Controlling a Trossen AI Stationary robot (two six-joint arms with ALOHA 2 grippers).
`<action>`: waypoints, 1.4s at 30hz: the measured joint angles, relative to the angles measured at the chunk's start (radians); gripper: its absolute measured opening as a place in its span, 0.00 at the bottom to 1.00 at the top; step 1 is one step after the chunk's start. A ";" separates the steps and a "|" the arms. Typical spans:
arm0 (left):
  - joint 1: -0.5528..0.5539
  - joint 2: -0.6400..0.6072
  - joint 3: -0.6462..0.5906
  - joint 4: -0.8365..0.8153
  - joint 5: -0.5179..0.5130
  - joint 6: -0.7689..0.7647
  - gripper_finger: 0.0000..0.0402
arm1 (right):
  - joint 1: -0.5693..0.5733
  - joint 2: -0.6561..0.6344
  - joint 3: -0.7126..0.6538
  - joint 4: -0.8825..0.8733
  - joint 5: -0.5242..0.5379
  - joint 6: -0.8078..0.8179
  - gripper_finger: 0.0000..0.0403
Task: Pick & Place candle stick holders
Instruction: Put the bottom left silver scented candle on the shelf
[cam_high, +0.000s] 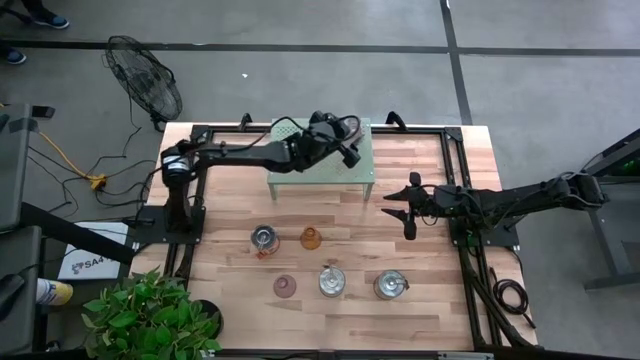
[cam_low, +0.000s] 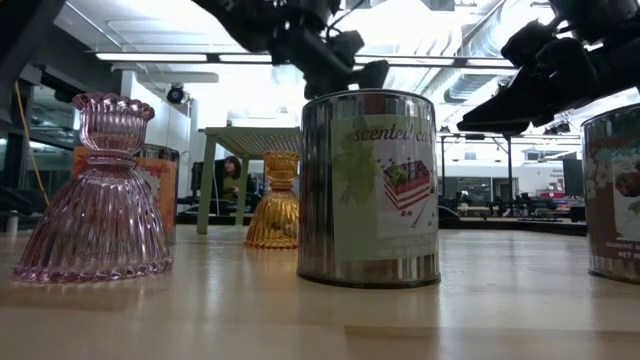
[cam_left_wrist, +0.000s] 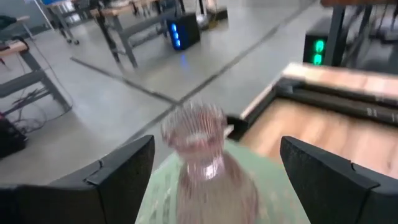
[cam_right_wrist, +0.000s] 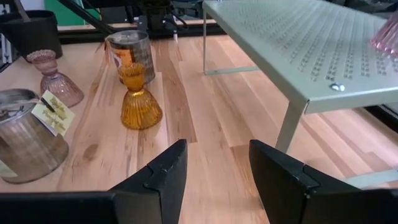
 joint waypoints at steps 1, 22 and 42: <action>-0.007 -0.016 0.000 -0.045 -0.007 -0.002 0.85 | 0.000 0.000 0.000 -0.005 0.000 0.003 0.42; -0.354 -0.220 0.000 -0.755 0.123 -0.016 0.85 | 0.000 0.000 0.000 -0.019 -0.119 0.053 0.42; -0.645 -0.079 0.001 -0.712 0.268 -0.037 0.85 | 0.000 0.000 0.000 -0.062 -0.188 0.078 0.42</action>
